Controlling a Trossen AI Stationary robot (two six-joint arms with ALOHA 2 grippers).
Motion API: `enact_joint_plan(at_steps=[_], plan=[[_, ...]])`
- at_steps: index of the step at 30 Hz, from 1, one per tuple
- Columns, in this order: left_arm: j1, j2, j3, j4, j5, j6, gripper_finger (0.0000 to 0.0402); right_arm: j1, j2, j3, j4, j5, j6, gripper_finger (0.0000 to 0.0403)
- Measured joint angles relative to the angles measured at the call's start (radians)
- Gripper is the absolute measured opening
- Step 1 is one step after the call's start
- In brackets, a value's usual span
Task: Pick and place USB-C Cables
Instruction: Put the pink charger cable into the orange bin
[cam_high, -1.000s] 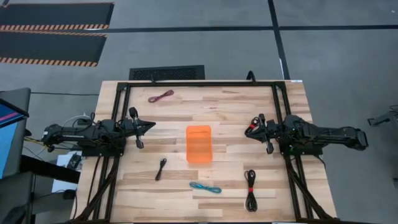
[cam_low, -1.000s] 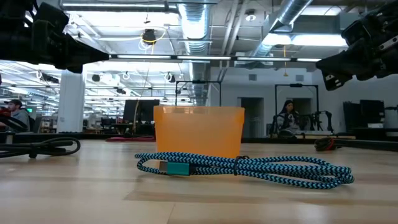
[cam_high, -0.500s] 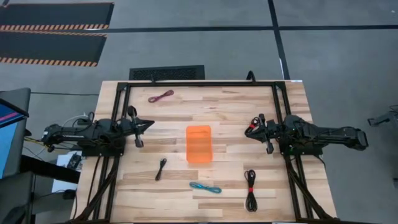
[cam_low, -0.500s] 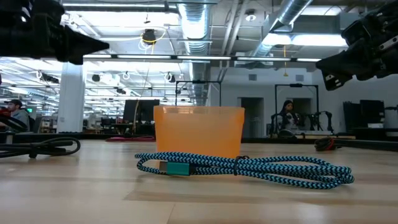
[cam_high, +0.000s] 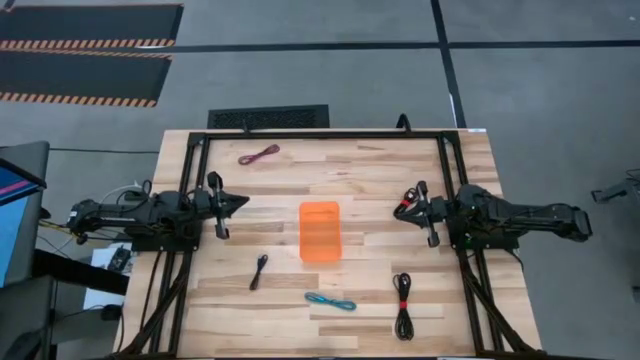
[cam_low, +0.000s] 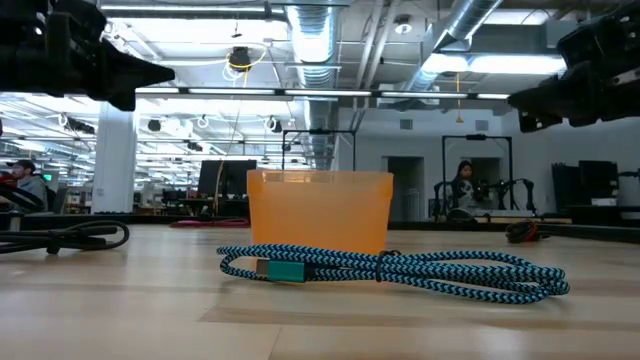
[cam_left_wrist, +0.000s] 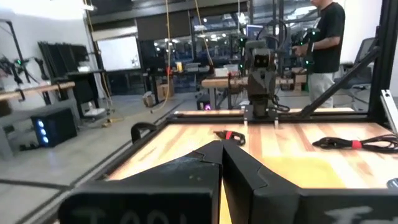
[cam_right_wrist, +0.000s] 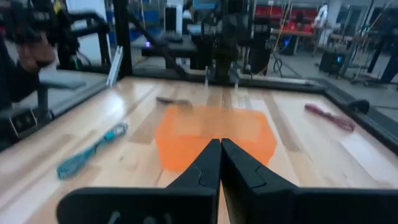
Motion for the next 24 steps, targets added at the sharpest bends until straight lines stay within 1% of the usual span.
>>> enact_joint_plan(at_steps=[5, 8, 10, 13, 16, 18, 21, 24], plan=[[0.0, 0.0, 0.0, -0.008, 0.0, 0.001, 0.0, 0.006, 0.0, 0.0, 0.064, 0.0, 0.092, 0.0033], [0.001, 0.0, 0.0, 0.005, -0.001, 0.06, 0.0, 0.003, 0.0, 0.0, 0.121, 0.021, 0.057, 0.0033], [0.001, 0.0, 0.0, 0.008, -0.001, 0.098, 0.0, 0.003, 0.0, 0.0, 0.149, 0.066, 0.072, 0.0033], [0.001, 0.0, 0.0, 0.026, -0.015, 0.126, 0.0, 0.003, 0.0, 0.0, 0.173, 0.164, 0.155, 0.0033], [0.001, 0.0, 0.0, 0.06, -0.077, 0.109, 0.0, 0.003, 0.0, 0.0, 0.169, 0.294, 0.156, 0.0033], [0.001, 0.0, 0.0, 0.071, -0.137, 0.102, 0.0001, 0.002, 0.022, 0.0, 0.182, 0.348, 0.111, 0.0033], [0.001, 0.013, 0.0, 0.098, -0.197, 0.1, 0.0012, 0.0, 0.066, 0.0, 0.227, 0.35, 0.103, 0.0033], [0.001, 0.042, 0.0, 0.136, -0.225, 0.052, 0.0033, 0.0, 0.119, 0.0, 0.26, 0.282, 0.178, 0.0033]])
